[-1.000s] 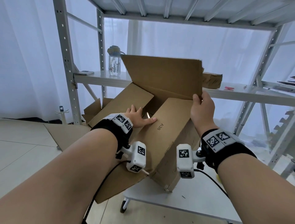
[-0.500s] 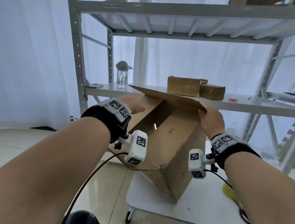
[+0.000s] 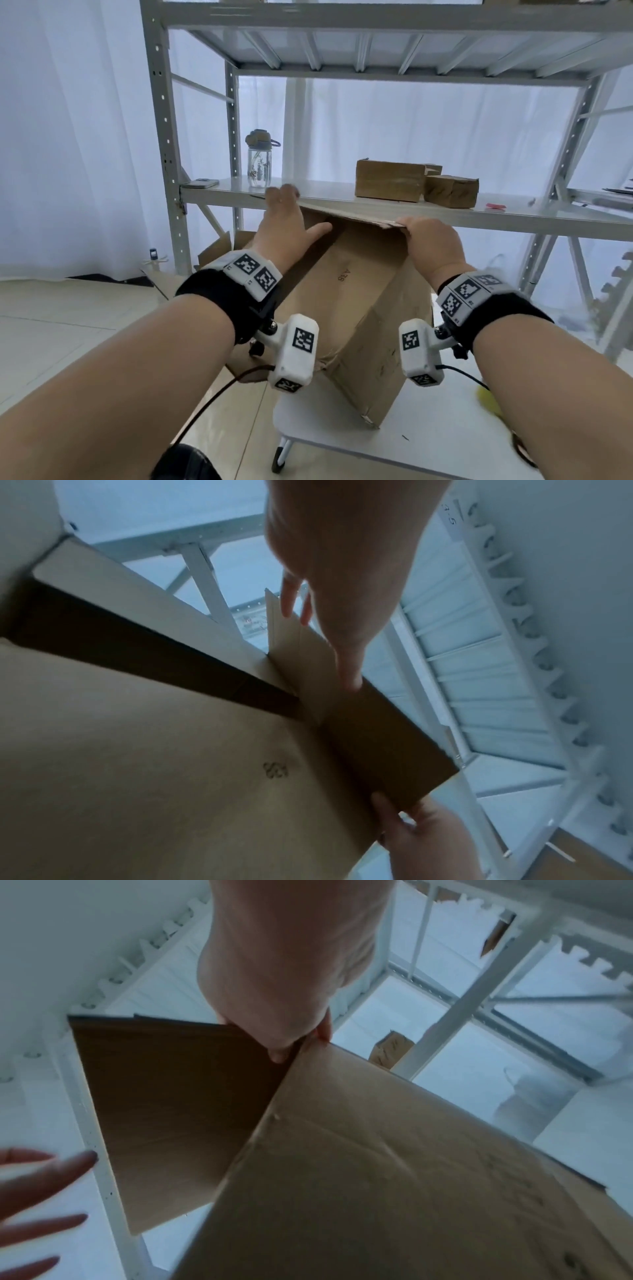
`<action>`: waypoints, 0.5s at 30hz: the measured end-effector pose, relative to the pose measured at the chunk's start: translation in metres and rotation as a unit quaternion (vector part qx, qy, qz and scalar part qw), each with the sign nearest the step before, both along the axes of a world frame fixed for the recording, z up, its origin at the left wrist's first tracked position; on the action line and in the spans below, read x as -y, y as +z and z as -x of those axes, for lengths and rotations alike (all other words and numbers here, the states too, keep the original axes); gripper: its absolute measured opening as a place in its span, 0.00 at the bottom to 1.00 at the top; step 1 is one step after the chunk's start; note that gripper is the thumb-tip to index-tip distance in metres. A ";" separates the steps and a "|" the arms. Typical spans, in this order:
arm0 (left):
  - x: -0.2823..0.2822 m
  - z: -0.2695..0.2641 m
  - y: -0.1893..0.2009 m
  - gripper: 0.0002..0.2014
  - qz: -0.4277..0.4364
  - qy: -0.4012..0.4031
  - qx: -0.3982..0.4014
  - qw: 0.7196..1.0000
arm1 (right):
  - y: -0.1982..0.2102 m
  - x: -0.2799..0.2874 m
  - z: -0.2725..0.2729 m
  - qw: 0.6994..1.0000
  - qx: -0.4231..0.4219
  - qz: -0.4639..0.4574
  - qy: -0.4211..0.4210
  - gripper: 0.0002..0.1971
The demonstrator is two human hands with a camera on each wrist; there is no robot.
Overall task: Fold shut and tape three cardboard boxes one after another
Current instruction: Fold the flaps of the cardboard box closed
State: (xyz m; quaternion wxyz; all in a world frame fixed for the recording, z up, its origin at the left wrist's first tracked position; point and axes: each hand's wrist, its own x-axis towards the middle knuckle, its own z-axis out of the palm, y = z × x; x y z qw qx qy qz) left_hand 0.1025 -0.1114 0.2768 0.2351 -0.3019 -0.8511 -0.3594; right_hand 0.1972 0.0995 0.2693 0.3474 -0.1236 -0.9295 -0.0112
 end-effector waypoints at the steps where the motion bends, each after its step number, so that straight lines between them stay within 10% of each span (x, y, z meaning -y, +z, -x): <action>1: 0.000 -0.001 0.003 0.37 0.020 -0.046 0.005 0.999 | 0.002 -0.003 -0.003 1.000 0.015 -0.015 -0.010 0.16; 5: -0.014 -0.010 0.013 0.38 0.239 -0.142 0.010 0.961 | 0.009 -0.004 -0.009 0.998 0.041 -0.028 -0.026 0.15; 15: -0.020 -0.040 0.051 0.46 0.264 -0.126 -0.001 0.956 | 0.021 0.005 -0.014 0.996 -0.014 0.073 -0.051 0.23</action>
